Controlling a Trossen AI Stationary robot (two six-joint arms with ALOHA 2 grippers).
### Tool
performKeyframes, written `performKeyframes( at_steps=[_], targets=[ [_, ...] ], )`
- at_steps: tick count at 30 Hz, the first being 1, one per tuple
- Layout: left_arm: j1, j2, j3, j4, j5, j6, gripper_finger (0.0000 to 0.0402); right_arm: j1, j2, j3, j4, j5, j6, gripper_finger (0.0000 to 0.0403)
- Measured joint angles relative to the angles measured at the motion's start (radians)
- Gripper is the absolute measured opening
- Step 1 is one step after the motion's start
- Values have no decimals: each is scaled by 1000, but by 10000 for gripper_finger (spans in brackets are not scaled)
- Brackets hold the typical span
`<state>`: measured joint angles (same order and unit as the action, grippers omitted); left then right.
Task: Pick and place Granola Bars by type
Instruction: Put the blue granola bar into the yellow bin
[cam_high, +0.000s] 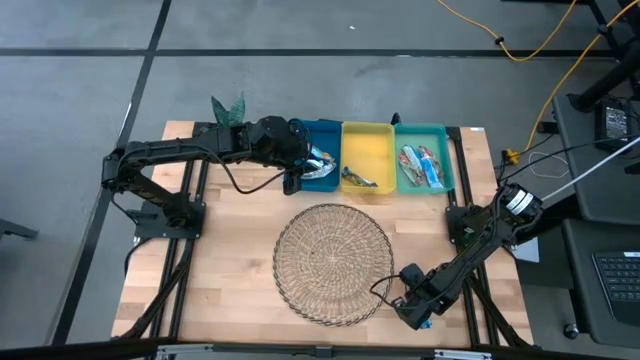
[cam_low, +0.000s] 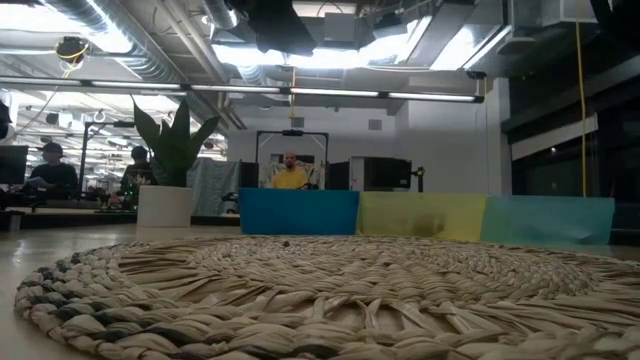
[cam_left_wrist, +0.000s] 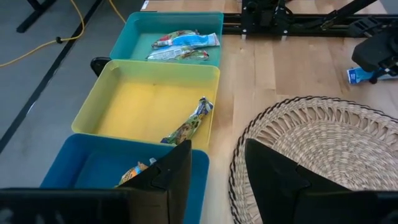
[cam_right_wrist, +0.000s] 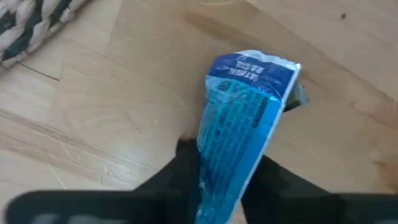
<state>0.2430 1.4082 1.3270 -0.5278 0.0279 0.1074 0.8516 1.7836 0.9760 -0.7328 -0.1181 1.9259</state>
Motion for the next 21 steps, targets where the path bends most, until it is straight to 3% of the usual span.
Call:
performKeyframes(
  at_steps=[5,11,16,21],
  targets=[
    [0,0,0,0,0,2,143,0,-22,-1,-5,-14,0,48],
    [0,0,0,0,0,11,143,0,-117,-4,-102,31,1,49],
    [0,0,0,1,0,11,143,-4,-235,-3,-206,130,2,48],
    [0,0,0,13,0,7,143,-15,-359,-2,-285,309,-2,37]
  ],
)
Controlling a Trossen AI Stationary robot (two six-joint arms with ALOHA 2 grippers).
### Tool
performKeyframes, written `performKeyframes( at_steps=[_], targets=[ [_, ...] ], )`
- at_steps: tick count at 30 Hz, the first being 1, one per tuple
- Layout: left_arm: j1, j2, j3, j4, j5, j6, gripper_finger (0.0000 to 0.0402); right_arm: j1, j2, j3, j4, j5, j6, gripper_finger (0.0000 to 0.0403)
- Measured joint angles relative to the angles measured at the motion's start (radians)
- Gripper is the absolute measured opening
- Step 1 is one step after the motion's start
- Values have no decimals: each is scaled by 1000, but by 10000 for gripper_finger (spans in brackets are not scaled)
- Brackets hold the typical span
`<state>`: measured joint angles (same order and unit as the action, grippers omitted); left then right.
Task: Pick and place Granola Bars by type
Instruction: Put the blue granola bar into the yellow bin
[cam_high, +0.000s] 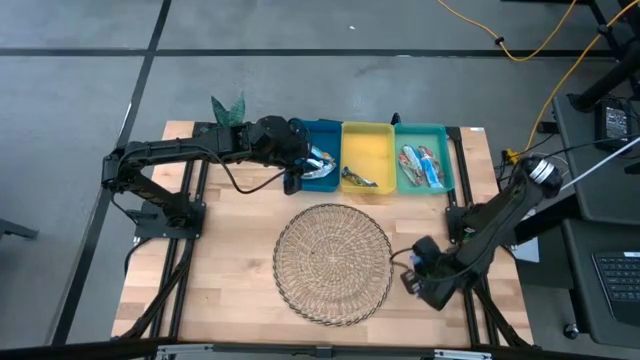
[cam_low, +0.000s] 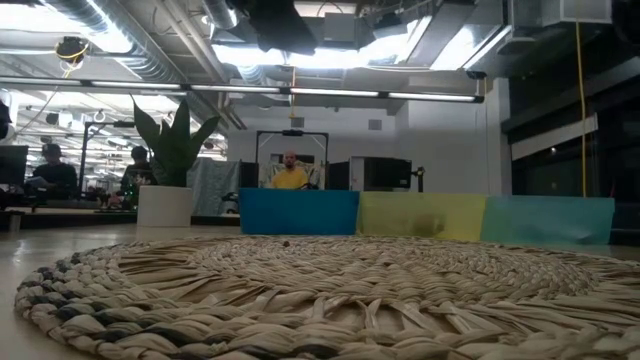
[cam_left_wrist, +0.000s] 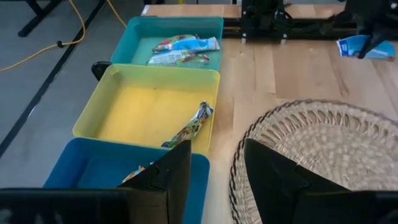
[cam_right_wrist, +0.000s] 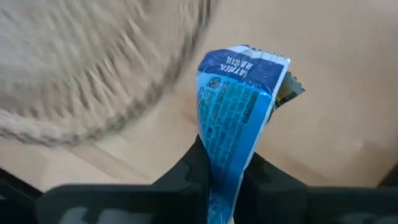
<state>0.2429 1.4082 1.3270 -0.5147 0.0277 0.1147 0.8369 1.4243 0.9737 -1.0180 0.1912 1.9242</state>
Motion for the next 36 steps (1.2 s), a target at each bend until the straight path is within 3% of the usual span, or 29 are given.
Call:
performKeyframes(
  at_steps=[6,12,16,26,31,36],
  targets=[
    [-1,0,0,51,32,-48,143,-61,-127,1,-42,206,-133,44],
    [-4,0,0,103,160,-76,143,-166,-236,1,-28,409,-364,35],
    [-21,0,0,116,182,-76,143,-254,-306,1,23,489,-545,36],
    [-79,0,0,205,179,-59,144,-482,-406,2,437,409,-1181,32],
    [-80,0,0,254,176,-75,163,-596,-404,2,598,319,-1365,37],
    [-80,0,0,261,177,-91,207,-689,-395,2,709,245,-1472,39]
  ],
)
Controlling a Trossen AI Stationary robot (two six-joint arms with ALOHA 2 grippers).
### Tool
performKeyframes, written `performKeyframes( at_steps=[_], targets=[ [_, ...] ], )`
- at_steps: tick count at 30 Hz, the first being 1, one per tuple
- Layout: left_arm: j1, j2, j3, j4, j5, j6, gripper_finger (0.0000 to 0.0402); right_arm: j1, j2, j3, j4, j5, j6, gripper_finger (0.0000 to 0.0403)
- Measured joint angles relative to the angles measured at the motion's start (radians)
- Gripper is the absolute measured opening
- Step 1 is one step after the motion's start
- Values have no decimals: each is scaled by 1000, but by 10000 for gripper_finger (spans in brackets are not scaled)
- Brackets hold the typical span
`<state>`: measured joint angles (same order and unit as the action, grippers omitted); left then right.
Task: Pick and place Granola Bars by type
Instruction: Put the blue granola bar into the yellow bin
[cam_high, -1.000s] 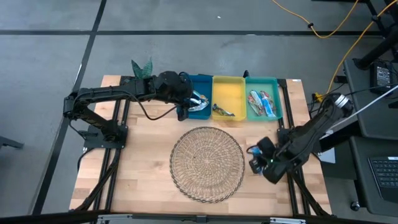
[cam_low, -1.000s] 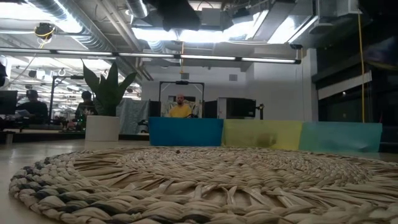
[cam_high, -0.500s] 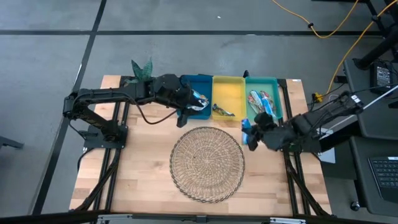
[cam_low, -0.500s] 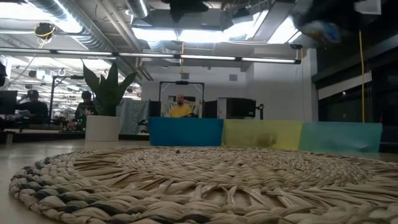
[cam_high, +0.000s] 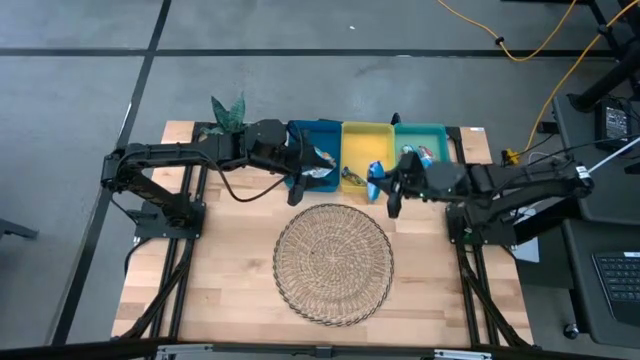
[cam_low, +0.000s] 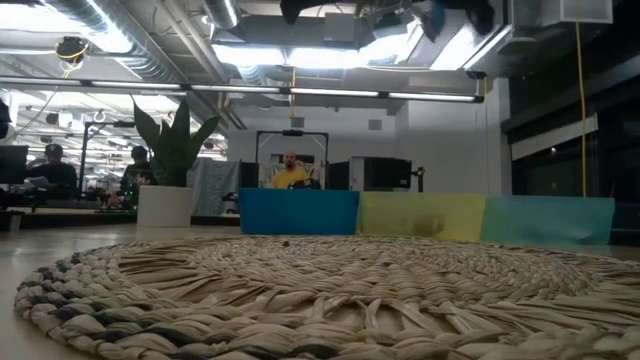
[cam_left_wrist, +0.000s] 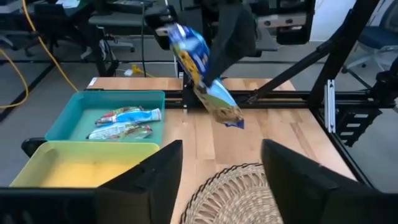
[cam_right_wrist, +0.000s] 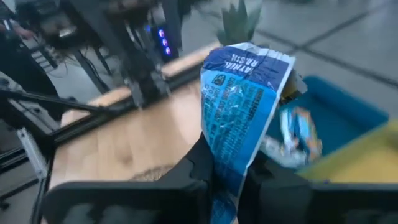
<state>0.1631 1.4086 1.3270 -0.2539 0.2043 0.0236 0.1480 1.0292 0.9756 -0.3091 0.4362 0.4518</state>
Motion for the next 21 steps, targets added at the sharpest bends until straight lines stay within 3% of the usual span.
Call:
performKeyframes(
  at_steps=[9,15,21],
  targets=[
    [0,0,0,13,0,-21,283,-88,37,1,203,-138,-175,30],
    [-12,0,0,46,-2,-29,306,-115,110,38,237,-183,-237,37],
    [-27,0,0,50,-3,-29,314,-129,212,169,221,-249,-305,29]
  ],
)
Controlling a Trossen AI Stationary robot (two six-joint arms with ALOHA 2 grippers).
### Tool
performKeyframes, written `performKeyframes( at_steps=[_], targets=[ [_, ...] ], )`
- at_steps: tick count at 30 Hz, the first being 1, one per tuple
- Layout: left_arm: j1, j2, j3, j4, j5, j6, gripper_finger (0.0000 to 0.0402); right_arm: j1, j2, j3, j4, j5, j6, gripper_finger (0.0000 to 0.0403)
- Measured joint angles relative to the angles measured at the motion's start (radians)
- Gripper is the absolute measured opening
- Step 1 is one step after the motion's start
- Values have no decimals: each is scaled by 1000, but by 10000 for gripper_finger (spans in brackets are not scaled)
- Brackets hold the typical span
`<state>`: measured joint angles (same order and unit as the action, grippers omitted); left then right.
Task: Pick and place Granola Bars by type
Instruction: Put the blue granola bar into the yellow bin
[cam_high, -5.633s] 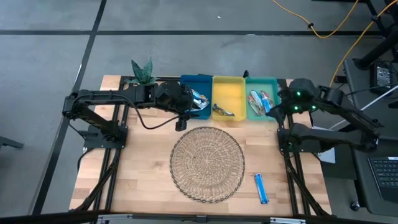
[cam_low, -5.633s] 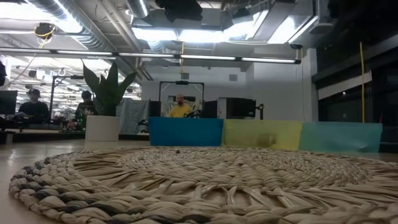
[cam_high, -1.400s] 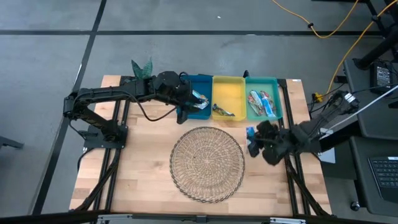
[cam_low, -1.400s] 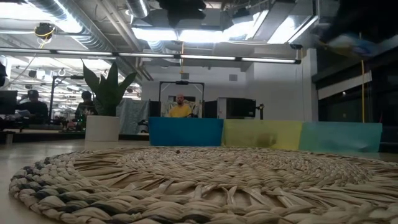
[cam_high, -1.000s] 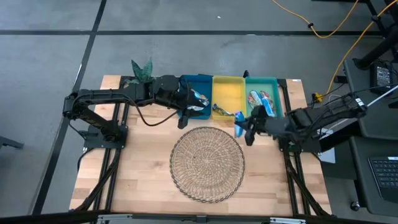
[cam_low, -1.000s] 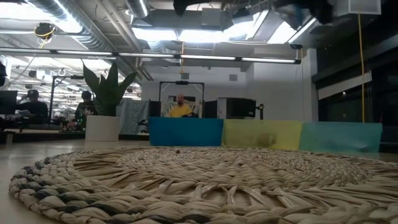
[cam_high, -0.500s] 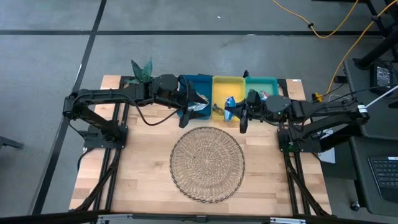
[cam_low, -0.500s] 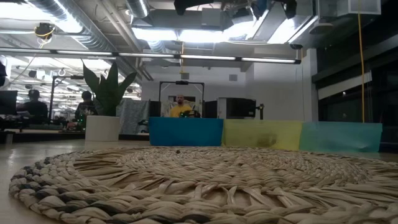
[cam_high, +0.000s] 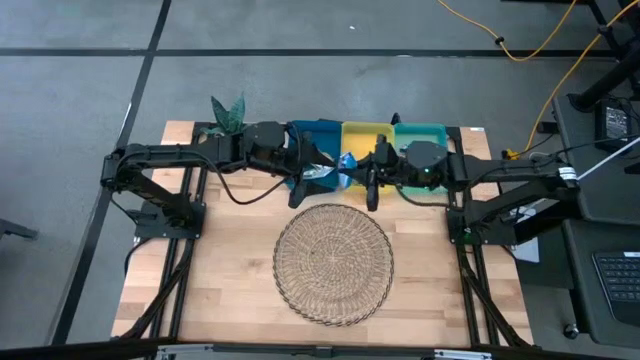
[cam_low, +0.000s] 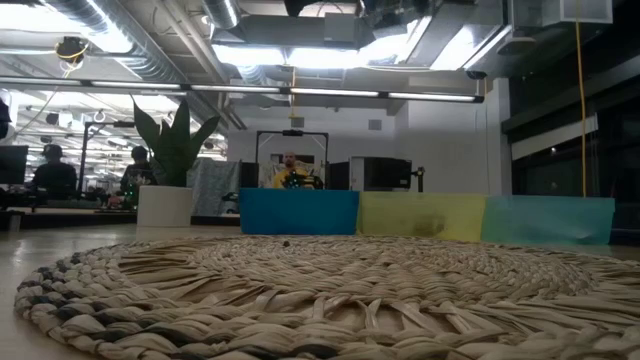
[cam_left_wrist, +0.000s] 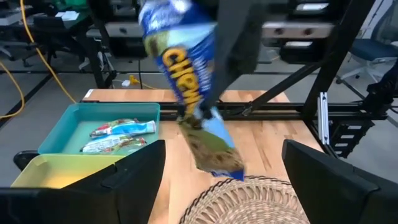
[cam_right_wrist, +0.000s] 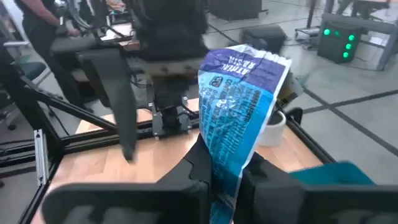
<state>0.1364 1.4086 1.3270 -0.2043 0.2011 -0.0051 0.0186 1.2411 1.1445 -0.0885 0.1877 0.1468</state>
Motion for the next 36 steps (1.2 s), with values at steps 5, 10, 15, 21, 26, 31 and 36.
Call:
performKeyframes(
  at_steps=[5,10,15,21,26,31,36],
  targets=[
    [0,0,0,0,-8,0,314,-2,87,140,-37,-10,-55,36],
    [0,0,0,6,-7,0,314,-3,165,251,-71,-52,-106,34],
    [0,0,0,6,0,-8,303,-4,218,299,-107,-66,-126,28],
    [0,0,0,6,1,-11,248,-4,233,302,-109,-69,-124,40],
    [0,0,0,-4,1,-9,177,-9,224,302,-111,-70,-123,28],
    [0,0,0,-9,1,-8,105,-12,218,304,-111,-70,-121,31],
    [0,0,0,-8,2,-8,51,-13,217,304,-111,-70,-99,52]
  ],
)
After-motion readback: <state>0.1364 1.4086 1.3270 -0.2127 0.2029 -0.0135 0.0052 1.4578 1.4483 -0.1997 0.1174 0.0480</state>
